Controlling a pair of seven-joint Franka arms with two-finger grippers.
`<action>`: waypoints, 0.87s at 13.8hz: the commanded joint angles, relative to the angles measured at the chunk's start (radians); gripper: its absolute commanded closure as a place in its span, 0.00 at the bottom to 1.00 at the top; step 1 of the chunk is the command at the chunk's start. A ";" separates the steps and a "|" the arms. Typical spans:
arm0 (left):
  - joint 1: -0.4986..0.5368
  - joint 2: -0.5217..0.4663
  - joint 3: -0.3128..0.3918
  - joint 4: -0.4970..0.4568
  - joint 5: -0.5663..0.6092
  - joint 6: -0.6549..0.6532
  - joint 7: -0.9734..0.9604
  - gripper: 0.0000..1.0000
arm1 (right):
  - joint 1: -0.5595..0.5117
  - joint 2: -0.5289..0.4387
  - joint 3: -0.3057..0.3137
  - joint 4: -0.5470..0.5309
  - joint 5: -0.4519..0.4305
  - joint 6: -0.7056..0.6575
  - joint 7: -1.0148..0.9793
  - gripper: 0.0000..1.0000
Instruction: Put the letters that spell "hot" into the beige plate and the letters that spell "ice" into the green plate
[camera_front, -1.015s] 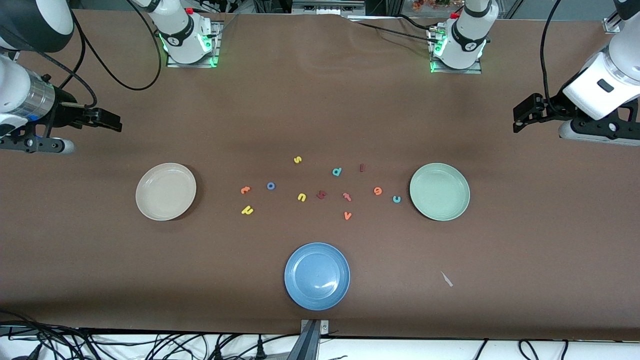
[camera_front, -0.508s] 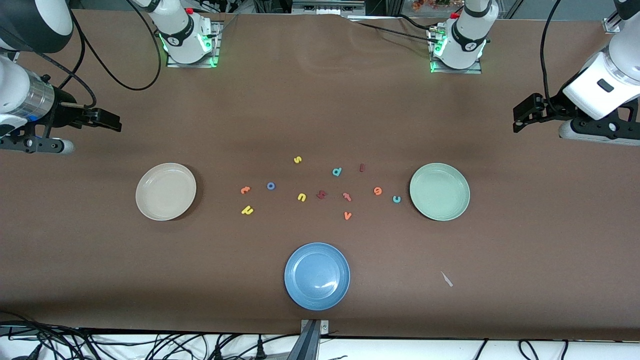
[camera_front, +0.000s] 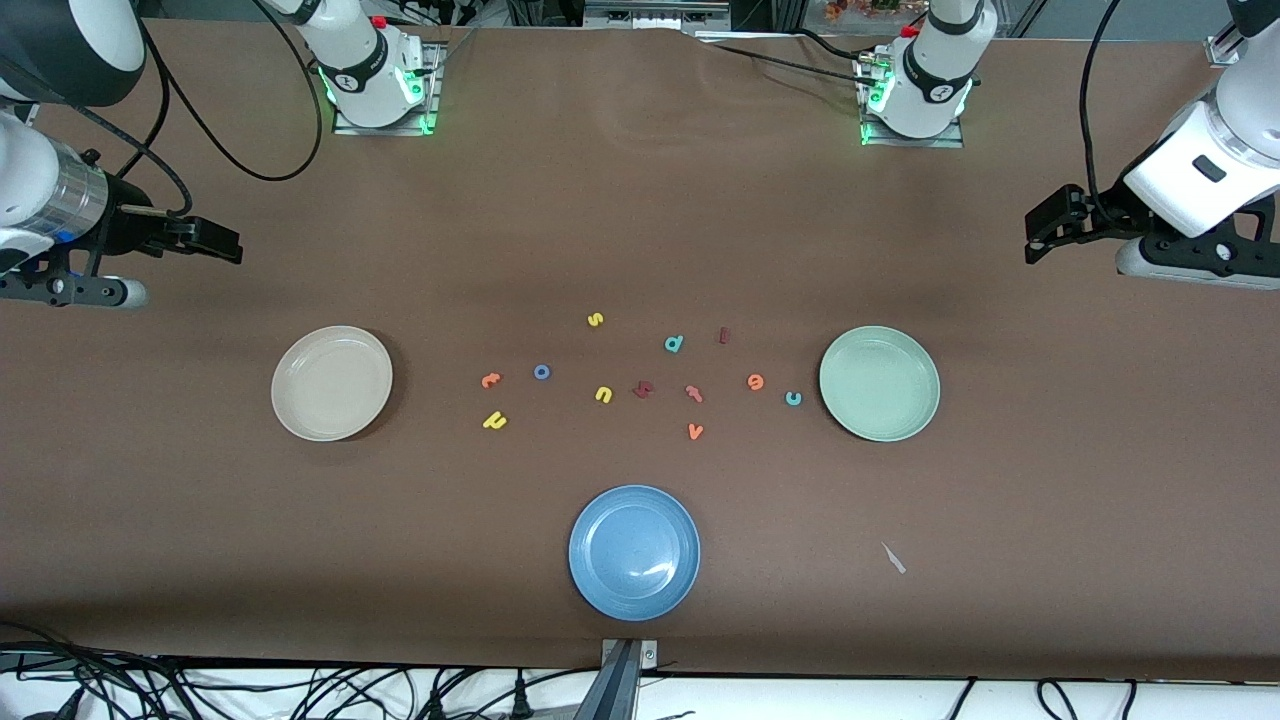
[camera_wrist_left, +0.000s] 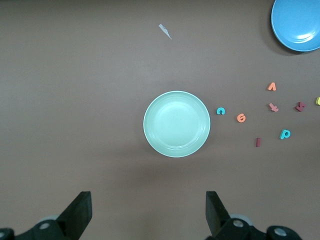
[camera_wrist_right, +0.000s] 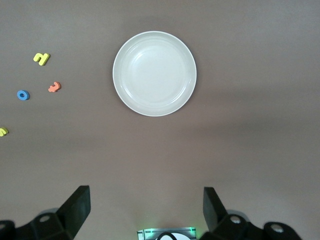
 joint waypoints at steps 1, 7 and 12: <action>0.005 -0.005 -0.006 0.013 -0.011 -0.022 0.024 0.00 | 0.005 0.010 -0.005 0.027 0.011 -0.022 -0.003 0.00; 0.006 -0.005 -0.004 0.014 -0.011 -0.031 0.024 0.00 | 0.008 0.016 -0.003 0.027 0.008 -0.020 -0.002 0.00; 0.006 -0.005 -0.004 0.014 -0.011 -0.031 0.024 0.00 | 0.008 0.016 -0.003 0.027 0.007 -0.020 -0.002 0.00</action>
